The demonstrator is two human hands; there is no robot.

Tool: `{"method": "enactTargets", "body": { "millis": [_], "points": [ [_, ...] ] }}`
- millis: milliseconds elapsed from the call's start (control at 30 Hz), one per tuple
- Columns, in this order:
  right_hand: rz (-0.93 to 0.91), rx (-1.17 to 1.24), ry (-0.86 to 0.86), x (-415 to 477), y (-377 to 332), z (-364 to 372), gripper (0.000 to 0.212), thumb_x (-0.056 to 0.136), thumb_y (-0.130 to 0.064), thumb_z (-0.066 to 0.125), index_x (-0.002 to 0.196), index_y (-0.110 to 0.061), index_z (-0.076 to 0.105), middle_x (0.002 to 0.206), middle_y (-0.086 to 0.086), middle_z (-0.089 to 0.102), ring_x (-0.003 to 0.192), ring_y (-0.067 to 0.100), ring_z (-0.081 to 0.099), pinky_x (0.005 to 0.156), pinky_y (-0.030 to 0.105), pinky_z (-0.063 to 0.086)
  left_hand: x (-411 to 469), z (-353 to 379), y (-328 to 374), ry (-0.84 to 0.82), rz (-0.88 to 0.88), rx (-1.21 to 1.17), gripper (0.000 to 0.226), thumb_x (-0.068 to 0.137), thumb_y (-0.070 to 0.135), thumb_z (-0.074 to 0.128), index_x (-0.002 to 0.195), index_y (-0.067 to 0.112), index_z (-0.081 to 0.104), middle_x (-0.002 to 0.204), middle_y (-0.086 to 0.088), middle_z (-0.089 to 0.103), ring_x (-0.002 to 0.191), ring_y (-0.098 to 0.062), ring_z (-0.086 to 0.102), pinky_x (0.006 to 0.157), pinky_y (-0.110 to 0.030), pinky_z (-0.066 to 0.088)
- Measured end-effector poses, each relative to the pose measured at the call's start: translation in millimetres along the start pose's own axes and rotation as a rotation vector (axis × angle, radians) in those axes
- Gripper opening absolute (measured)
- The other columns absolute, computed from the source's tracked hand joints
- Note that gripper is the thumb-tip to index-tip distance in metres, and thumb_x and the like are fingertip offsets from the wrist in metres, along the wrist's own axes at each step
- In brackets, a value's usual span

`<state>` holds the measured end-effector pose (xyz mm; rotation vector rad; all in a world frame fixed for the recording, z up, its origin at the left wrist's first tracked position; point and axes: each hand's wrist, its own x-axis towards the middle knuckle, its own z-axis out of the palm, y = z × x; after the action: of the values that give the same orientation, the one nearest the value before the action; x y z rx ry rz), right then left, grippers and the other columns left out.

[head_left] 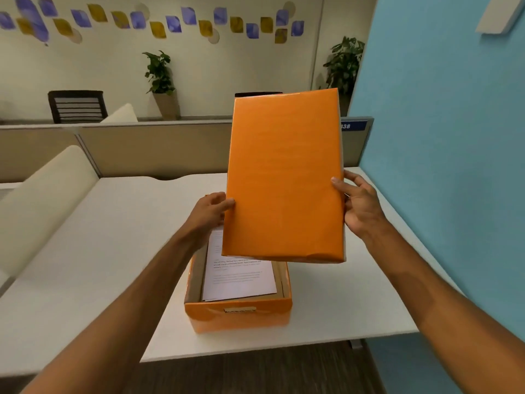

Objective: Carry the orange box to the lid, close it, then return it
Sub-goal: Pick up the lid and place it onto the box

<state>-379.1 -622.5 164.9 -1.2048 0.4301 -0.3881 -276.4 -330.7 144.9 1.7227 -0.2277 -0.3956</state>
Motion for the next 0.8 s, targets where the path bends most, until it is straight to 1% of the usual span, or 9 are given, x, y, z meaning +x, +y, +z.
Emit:
{"method": "enactTargets", "body": {
  "millis": [33, 100, 200, 333, 400, 567, 633, 733, 800],
  "points": [
    [0.022, 0.004, -0.01, 1.3, 4.4, 1.2, 0.047, 0.085, -0.026, 0.072, 0.129, -0.025, 0.053, 0.121, 0.004, 0.067, 0.105, 0.032, 0.066, 0.071, 0.046, 0.058, -1.8, -2.8, -1.7, 0.016, 0.007, 0.001, 0.039, 0.098, 0.035, 0.054, 0.132, 0.015, 0.053, 0.13, -0.003, 0.06, 0.12, -0.03, 0.058, 0.093, -0.044, 0.049],
    [0.056, 0.005, -0.032, 3.7, 11.6, 3.3, 0.043, 0.087, -0.024, 0.07, 0.127, -0.025, 0.054, 0.12, 0.004, 0.066, 0.104, 0.031, 0.066, 0.068, 0.045, 0.057, -5.3, -8.8, -3.1, 0.06, 0.009, 0.007, 0.044, 0.097, 0.032, 0.056, 0.136, 0.013, 0.053, 0.125, -0.001, 0.06, 0.115, -0.026, 0.059, 0.088, -0.04, 0.048],
    [0.085, -0.038, -0.055, 9.0, 22.4, 6.8, 0.052, 0.086, -0.026, 0.071, 0.134, -0.022, 0.05, 0.118, 0.004, 0.066, 0.103, 0.03, 0.066, 0.066, 0.044, 0.057, -11.6, -20.1, -6.8, 0.122, -0.008, 0.004, 0.051, 0.092, 0.032, 0.064, 0.136, 0.01, 0.053, 0.126, -0.004, 0.06, 0.112, -0.026, 0.06, 0.086, -0.04, 0.049],
    [0.051, -0.219, -0.075, 15.9, 42.8, 15.5, 0.049, 0.087, -0.034, 0.07, 0.132, -0.022, 0.052, 0.119, 0.001, 0.064, 0.106, 0.027, 0.063, 0.085, 0.051, 0.053, -22.6, -34.5, -18.1, 0.173, -0.042, 0.005, 0.05, 0.089, 0.032, 0.068, 0.132, 0.01, 0.058, 0.125, -0.005, 0.063, 0.111, -0.027, 0.061, 0.088, -0.041, 0.05],
    [0.037, -0.31, -0.084, 18.2, 53.9, 21.2, 0.045, 0.086, -0.037, 0.07, 0.126, -0.022, 0.055, 0.121, 0.002, 0.064, 0.108, 0.028, 0.062, 0.089, 0.05, 0.052, -26.6, -40.7, -26.3, 0.203, -0.059, 0.021, 0.047, 0.089, 0.033, 0.068, 0.13, 0.01, 0.059, 0.121, -0.004, 0.064, 0.108, -0.026, 0.062, 0.086, -0.039, 0.049],
    [0.104, -0.442, -0.084, 23.0, 92.0, 33.5, 0.045, 0.089, -0.031, 0.067, 0.128, -0.01, 0.057, 0.114, 0.003, 0.061, 0.103, 0.027, 0.061, 0.08, 0.041, 0.051, -28.6, -50.8, -55.7, 0.227, -0.121, 0.082, 0.032, 0.091, 0.032, 0.066, 0.116, 0.013, 0.065, 0.104, 0.003, 0.068, 0.097, -0.02, 0.066, 0.078, -0.034, 0.053],
    [0.152, -0.501, -0.077, 25.5, 107.1, 37.2, 0.045, 0.09, -0.027, 0.067, 0.129, -0.007, 0.057, 0.113, 0.003, 0.06, 0.102, 0.026, 0.059, 0.079, 0.04, 0.05, -25.8, -54.5, -69.9, 0.215, -0.153, 0.105, 0.027, 0.09, 0.029, 0.067, 0.112, 0.012, 0.066, 0.102, 0.002, 0.069, 0.097, -0.02, 0.066, 0.084, -0.038, 0.054],
    [0.201, -0.572, -0.073, 27.6, 125.1, 39.9, 0.043, 0.091, -0.023, 0.067, 0.128, -0.005, 0.057, 0.114, 0.008, 0.061, 0.101, 0.027, 0.06, 0.08, 0.042, 0.052, -21.1, -58.3, -87.5, 0.207, -0.21, 0.134, 0.033, 0.09, 0.026, 0.069, 0.116, 0.006, 0.067, 0.109, -0.006, 0.068, 0.103, -0.026, 0.064, 0.09, -0.042, 0.052],
    [0.209, -0.597, -0.071, 27.2, 133.5, 43.2, 0.04, 0.091, -0.022, 0.067, 0.126, -0.004, 0.058, 0.11, 0.007, 0.062, 0.096, 0.026, 0.061, 0.077, 0.04, 0.051, -18.7, -61.8, -96.4, 0.198, -0.247, 0.14, 0.031, 0.09, 0.025, 0.068, 0.114, 0.006, 0.067, 0.11, -0.008, 0.068, 0.106, -0.029, 0.063, 0.093, -0.043, 0.051]
  ]
}}
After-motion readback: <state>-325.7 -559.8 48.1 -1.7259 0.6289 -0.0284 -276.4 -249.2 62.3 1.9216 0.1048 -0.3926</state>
